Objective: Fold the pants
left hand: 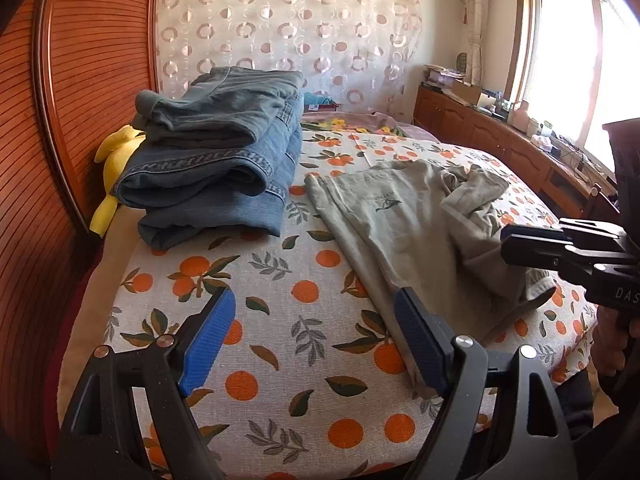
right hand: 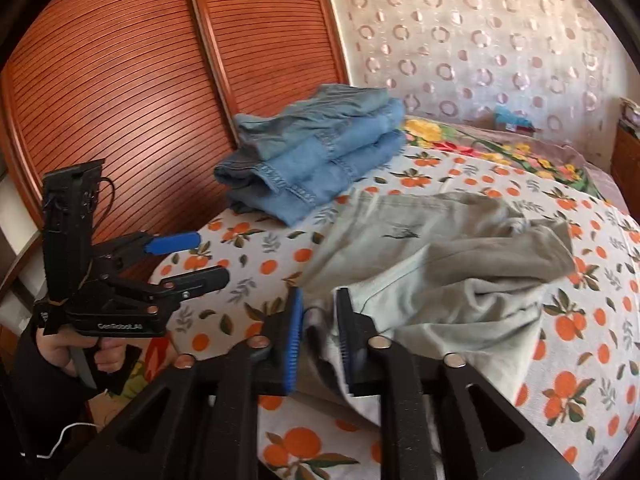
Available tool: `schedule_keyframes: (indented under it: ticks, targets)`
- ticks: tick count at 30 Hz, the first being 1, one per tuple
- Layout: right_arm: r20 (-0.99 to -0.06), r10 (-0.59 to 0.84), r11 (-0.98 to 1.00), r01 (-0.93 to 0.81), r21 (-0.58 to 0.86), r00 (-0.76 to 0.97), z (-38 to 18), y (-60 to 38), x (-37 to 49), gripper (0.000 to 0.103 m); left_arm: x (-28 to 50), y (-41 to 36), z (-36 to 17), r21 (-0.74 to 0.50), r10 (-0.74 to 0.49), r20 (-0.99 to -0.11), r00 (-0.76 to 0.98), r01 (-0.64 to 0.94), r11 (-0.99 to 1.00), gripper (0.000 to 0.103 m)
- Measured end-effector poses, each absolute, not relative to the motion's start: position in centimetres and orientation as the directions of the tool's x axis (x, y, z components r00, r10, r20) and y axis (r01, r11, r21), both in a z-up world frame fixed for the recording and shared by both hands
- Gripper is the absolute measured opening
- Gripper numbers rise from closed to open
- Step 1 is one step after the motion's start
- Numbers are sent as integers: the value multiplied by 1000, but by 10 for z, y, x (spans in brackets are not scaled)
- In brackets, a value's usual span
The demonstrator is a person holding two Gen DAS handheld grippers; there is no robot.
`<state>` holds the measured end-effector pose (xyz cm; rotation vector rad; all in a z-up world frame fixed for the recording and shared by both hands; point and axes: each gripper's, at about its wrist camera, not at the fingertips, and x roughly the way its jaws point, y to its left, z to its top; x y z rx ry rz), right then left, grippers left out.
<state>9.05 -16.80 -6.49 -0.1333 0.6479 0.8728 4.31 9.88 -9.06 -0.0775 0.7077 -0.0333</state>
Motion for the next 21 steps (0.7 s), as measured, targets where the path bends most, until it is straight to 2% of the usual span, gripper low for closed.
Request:
schedule_keyframes:
  ticks: [6,21]
  targets:
    - [-544,646,695,-708,129,535,-49,-197,75,40,48,84,-89,-77,-77,-649,757,36,996,83]
    - [-627,355,894,-448,10,694,-86,-257,99,41,105,26,-67,-61,-201,-639,742,212,975,82]
